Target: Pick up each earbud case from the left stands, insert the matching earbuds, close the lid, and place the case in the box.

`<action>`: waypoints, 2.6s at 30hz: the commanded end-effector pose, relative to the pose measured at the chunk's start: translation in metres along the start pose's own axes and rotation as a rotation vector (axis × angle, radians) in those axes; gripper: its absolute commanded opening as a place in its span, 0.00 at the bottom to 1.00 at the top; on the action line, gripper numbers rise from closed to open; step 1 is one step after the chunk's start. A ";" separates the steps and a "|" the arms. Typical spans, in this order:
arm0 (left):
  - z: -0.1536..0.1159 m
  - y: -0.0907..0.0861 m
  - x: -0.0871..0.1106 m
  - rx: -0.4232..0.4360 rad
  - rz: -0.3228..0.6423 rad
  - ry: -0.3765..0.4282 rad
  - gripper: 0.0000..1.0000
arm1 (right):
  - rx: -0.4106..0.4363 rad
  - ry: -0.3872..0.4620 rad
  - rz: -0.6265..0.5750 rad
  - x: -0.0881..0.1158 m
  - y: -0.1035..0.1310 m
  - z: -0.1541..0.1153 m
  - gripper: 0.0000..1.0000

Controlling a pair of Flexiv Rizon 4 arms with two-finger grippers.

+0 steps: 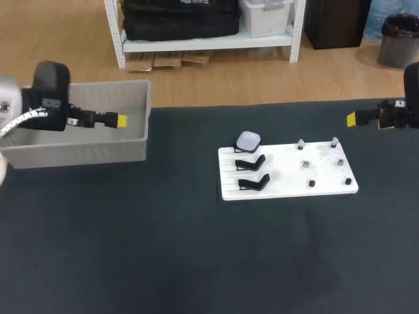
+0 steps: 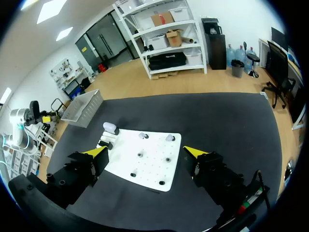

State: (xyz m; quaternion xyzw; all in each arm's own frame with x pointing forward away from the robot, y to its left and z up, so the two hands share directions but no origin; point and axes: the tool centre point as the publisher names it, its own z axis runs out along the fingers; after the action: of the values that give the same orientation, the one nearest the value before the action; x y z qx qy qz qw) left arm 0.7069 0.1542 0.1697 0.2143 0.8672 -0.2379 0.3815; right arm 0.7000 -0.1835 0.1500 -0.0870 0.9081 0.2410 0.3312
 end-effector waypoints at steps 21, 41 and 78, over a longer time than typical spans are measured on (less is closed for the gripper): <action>0.018 -0.032 -0.007 0.375 0.575 -0.211 1.00 | -0.003 0.000 0.000 0.000 -0.001 0.000 1.00; 0.141 -0.099 0.002 0.415 0.584 -0.047 1.00 | -0.003 0.000 0.000 0.000 -0.001 0.000 1.00; 0.217 -0.122 0.013 0.549 0.609 -0.012 1.00 | -0.003 0.000 0.000 0.000 -0.001 0.000 1.00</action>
State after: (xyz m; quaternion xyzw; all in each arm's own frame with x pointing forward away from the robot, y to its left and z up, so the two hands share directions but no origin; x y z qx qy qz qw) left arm 0.7355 -0.0614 0.0680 0.5477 0.6715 -0.3279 0.3763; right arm 0.7000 -0.1835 0.1500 -0.0870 0.9081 0.2410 0.3312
